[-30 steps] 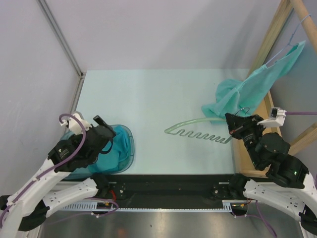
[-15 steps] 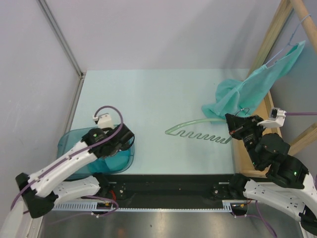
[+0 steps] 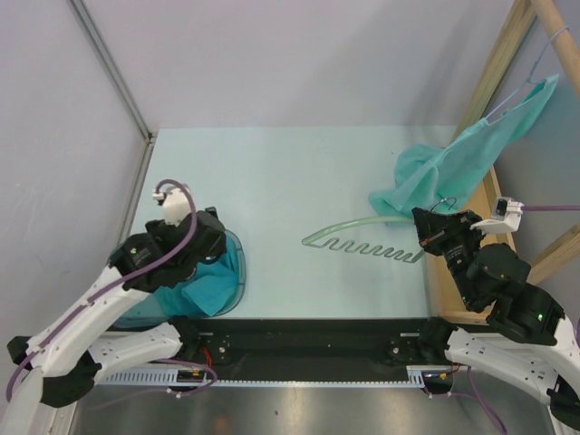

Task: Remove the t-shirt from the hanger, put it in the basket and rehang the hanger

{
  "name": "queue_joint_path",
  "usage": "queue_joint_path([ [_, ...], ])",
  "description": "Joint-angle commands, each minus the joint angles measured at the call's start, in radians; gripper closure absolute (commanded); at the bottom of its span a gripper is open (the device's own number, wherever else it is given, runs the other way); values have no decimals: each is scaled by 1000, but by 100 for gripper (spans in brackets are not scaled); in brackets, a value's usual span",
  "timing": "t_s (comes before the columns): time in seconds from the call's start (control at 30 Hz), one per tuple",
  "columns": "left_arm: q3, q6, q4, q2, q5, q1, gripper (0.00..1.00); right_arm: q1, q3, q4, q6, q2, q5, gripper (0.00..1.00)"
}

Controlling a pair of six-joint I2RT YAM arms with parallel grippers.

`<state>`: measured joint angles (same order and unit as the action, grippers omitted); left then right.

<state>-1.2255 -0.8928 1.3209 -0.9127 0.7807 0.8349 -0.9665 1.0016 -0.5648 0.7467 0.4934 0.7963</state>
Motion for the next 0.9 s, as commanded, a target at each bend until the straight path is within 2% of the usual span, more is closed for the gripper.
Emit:
queue_joint_path([
  [0.0,122,213,-148,35,-216,-5,0,-1,15,39,5,14,0,100],
  [0.07,168,328,-329,116,-386,-5,0,-3,14,45,2,25,-8,100],
  [0.1,176,356,-386,147,-525,-5,0,-1,14,43,-7,36,-9,100],
  [0.13,185,379,-505,222,-588,-5,0,-1,17,40,-9,39,-14,100],
  [0.3,127,449,-739,359,-629,-5,0,-1,20,2,-10,33,-9,100],
  [0.4,77,502,-794,370,-668,-5,0,-1,15,-21,-15,34,-5,100],
  [0.53,57,578,-877,357,-930,-5,0,-1,19,-61,-27,75,12,100],
  [0.63,66,595,-934,339,-1049,-5,0,0,22,-90,-30,112,6,100],
  [0.87,83,618,-919,173,-1238,-5,0,0,25,-72,-46,191,-51,100],
])
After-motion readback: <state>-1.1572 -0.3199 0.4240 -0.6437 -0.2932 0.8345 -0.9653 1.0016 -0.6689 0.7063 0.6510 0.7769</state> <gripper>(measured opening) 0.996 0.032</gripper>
